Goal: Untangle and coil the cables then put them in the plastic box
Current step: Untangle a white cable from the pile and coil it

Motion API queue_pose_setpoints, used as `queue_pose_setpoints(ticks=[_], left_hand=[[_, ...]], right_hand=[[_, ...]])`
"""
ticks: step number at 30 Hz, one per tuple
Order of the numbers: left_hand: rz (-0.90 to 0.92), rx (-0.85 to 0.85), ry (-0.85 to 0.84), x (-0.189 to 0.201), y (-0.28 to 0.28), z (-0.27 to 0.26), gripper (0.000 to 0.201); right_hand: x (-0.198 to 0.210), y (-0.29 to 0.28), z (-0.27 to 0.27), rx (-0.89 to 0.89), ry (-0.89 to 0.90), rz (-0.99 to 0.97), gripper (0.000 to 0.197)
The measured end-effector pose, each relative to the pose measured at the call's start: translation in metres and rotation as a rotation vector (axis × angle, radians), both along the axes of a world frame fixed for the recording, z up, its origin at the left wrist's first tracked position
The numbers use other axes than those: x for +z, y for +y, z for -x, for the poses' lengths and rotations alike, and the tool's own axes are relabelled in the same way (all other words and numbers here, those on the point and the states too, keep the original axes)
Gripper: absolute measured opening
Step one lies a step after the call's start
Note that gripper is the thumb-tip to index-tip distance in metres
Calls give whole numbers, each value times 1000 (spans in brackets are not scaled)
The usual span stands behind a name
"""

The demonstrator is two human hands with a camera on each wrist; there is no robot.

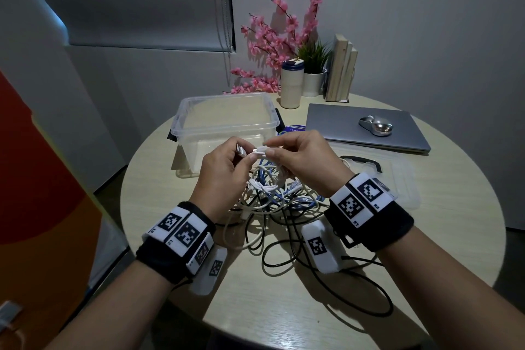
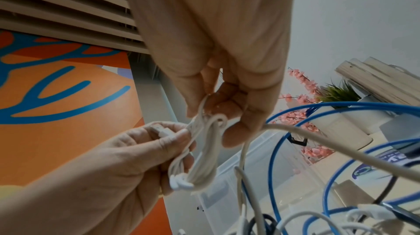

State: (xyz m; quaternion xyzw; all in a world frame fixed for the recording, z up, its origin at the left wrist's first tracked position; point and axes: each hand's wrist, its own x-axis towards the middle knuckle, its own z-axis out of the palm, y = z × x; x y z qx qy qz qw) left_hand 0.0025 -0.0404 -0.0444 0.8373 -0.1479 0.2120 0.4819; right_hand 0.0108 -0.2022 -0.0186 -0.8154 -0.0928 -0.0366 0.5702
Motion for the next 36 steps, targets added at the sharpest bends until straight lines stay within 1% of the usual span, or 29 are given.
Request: queue_pose_setpoints(ticks=[2,4,7,8,11,13,17,21,23,27,31,36], left_hand=[[-49,4,-58,-1,0,-1,3],[-110,10,-126,-2,0,-1,3],[-149,-14,-151,-2,0,0,3],[-134,-38,-127,-2,0,0,3],[-6,-159,45,-1,1,3,7],[60,-221,131,-1,4,3,10],[164,-289,257,-1,6,3,14],[325,-339,399,2,3,6,12],[354,-322,418,3,2,6,11],[346,-272,406,1,0,5,12],[381,-259,398,-1,-1,4,13],[444,-276,378,0,-6,9,13]], right_hand=[[-1,1,-2,-3,-22,15,15],[-1,2,-3,-1,-33,52,10],[1,3,-2,9,-26,73,17],[2,2,-3,15,-13,72,19],[5,-1,-4,63,36,74,18],[6,-4,-4,104,62,89,16],[5,-9,-4,167,106,98,15],[6,-12,-4,206,78,164,16],[5,-12,-4,218,69,192,17],[2,-12,-3,226,98,220,18],[2,-11,-1,170,88,141,17],[0,-12,-4,228,150,14,17]])
